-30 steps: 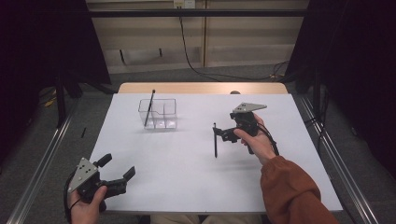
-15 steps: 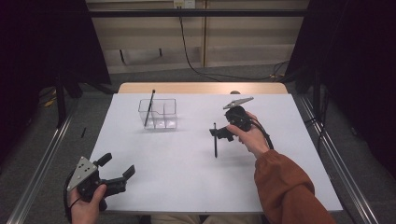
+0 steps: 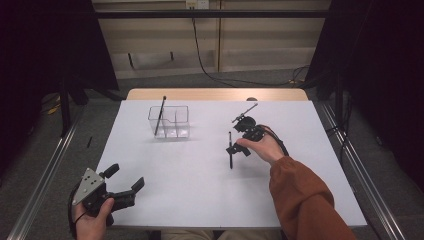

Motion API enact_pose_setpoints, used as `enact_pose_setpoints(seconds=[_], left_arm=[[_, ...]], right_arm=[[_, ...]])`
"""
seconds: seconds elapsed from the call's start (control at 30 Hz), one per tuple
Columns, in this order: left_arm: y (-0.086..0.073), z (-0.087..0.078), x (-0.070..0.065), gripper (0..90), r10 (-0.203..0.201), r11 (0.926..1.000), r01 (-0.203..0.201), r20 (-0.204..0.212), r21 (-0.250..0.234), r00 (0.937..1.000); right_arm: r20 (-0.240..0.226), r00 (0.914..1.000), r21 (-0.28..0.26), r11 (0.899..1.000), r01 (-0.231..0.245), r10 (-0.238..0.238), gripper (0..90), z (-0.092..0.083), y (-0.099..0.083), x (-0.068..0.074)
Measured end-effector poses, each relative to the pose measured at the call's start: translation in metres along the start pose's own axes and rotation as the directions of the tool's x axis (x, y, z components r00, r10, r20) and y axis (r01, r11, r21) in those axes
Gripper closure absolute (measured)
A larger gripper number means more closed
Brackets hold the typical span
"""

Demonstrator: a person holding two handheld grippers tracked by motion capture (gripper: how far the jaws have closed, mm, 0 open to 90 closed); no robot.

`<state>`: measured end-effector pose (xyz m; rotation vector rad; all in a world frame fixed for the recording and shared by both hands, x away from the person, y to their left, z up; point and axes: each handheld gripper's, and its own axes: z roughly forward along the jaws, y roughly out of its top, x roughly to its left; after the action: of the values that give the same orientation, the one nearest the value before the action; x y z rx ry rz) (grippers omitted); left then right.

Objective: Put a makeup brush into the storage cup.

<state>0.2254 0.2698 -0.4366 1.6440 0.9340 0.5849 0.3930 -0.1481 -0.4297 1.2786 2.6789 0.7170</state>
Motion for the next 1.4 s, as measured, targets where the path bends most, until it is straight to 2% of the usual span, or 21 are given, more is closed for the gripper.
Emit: enact_pose_setpoints(seconds=[0.07, 0.13, 0.2, 0.23, 0.27, 0.37, 0.43, 0.5, 0.6, 0.7, 0.73, 0.8, 0.9, 1.0, 1.07, 1.13, 1.2, 1.3, 1.33, 1.4], left_arm=[[0.001, 0.0, -0.003, 2.7, 0.011, 0.9999, -0.011, 0.008, -0.004, 0.9999], [0.001, -0.001, -0.003, 2.8, 0.016, 0.9999, -0.016, 0.008, -0.003, 0.9998], [0.0, -0.001, -0.002, 2.8, 0.008, 1.0, -0.008, 0.004, -0.003, 1.0], [0.0, -0.001, -0.001, 2.8, 0.008, 1.0, -0.008, 0.001, 0.002, 1.0], [0.0, 0.0, -0.001, 2.8, 0.003, 1.0, -0.003, 0.003, -0.002, 1.0], [0.001, 0.0, -0.001, 2.7, 0.012, 0.9999, -0.012, 0.007, -0.001, 0.9999], [0.001, 0.001, -0.002, 2.7, 0.014, 0.9999, -0.014, 0.01, 0.002, 0.9999], [0.001, 0.001, -0.003, 2.7, 0.017, 0.9999, -0.017, 0.01, 0.004, 0.9998], [0.001, 0.0, -0.002, 2.7, 0.02, 0.9998, -0.02, 0.008, 0.008, 0.9998], [0.0, 0.001, -0.001, 2.7, 0.02, 0.9998, -0.02, 0.007, 0.008, 0.9998], [0.0, 0.001, -0.001, 2.7, 0.018, 0.9998, -0.018, 0.008, 0.009, 0.9998], [0.0, 0.001, -0.001, 2.7, 0.017, 0.9998, -0.017, 0.006, 0.006, 0.9998], [0.0, 0.001, -0.001, 2.7, 0.017, 0.9998, -0.018, 0.009, 0.007, 0.9998], [0.0, 0.002, -0.002, 2.7, 0.021, 0.9997, -0.021, 0.013, 0.01, 0.9997], [0.0, 0.002, -0.002, 2.7, 0.021, 0.9997, -0.021, 0.013, 0.01, 0.9997], [0.0, 0.002, -0.002, 2.7, 0.019, 0.9997, -0.019, 0.01, 0.012, 0.9998], [0.0, 0.001, -0.001, 2.7, 0.021, 0.9996, -0.021, 0.004, 0.018, 0.9998], [0.0, 0.002, -0.001, 2.8, 0.019, 0.9996, -0.019, 0.003, 0.019, 0.9998], [0.0, 0.002, -0.001, 2.8, 0.019, 0.9996, -0.019, 0.003, 0.019, 0.9998], [0.0, 0.002, -0.001, 2.9, 0.018, 0.9997, -0.018, 0.006, 0.019, 0.9998]], right_arm=[[-0.016, 0.9999, 0.019, 1.0, -0.006, 0.006, 9.6, 0.003, 0.002, 0.002], [-0.004, 1.0, 0.065, 0.998, 0.005, -0.005, 9.8, 0.007, 0.003, 0.003], [0.003, 1.0, 0.097, 0.995, -0.004, 0.003, 9.9, 0.012, 0.003, 0.004], [0.009, 1.0, 0.117, 0.993, -0.004, 0.003, 12.7, 0.013, 0.004, 0.004], [0.009, 1.0, 0.145, 0.989, 0.001, -0.003, 20.5, 0.015, 0.005, 0.004], [0.011, 0.9999, 0.148, 0.989, 0.009, -0.011, 24.0, 0.015, 0.006, 0.005], [0.008, 1.0, 0.15, 0.989, -0.003, 0.002, 26.8, 0.015, 0.008, 0.006], [0.003, 0.9999, 0.173, 0.985, -0.014, 0.014, 30.5, 0.017, 0.009, 0.008], [-0.01, 0.9996, 0.202, 0.979, -0.022, 0.025, 41.0, 0.022, 0.012, 0.009], [-0.007, 0.9993, 0.21, 0.977, -0.034, 0.036, 44.4, 0.024, 0.013, 0.009], [0.0, 0.999, 0.231, 0.972, -0.042, 0.044, 47.3, 0.025, 0.014, 0.009], [0.0, 0.9988, 0.236, 0.971, -0.047, 0.048, 48.8, 0.026, 0.014, 0.01], [0.009, 0.9966, 0.25, 0.965, -0.082, 0.082, 54.3, 0.029, 0.015, 0.01], [0.002, 0.9965, 0.265, 0.961, -0.082, 0.084, 57.3, 0.032, 0.015, 0.012], [0.022, 0.9962, 0.281, 0.956, -0.087, 0.084, 59.4, 0.033, 0.017, 0.014], [0.025, 0.9963, 0.281, 0.956, -0.086, 0.082, 60.4, 0.034, 0.017, 0.014], [0.043, 0.9931, 0.292, 0.949, -0.116, 0.109, 65.5, 0.035, 0.019, 0.013], [0.055, 0.9919, 0.306, 0.943, -0.126, 0.115, 68.6, 0.036, 0.021, 0.012], [0.073, 0.9906, 0.312, 0.941, -0.133, 0.116, 72.8, 0.036, 0.022, 0.012], [0.078, 0.9895, 0.313, 0.94, -0.14, 0.122, 73.2, 0.036, 0.022, 0.012]])
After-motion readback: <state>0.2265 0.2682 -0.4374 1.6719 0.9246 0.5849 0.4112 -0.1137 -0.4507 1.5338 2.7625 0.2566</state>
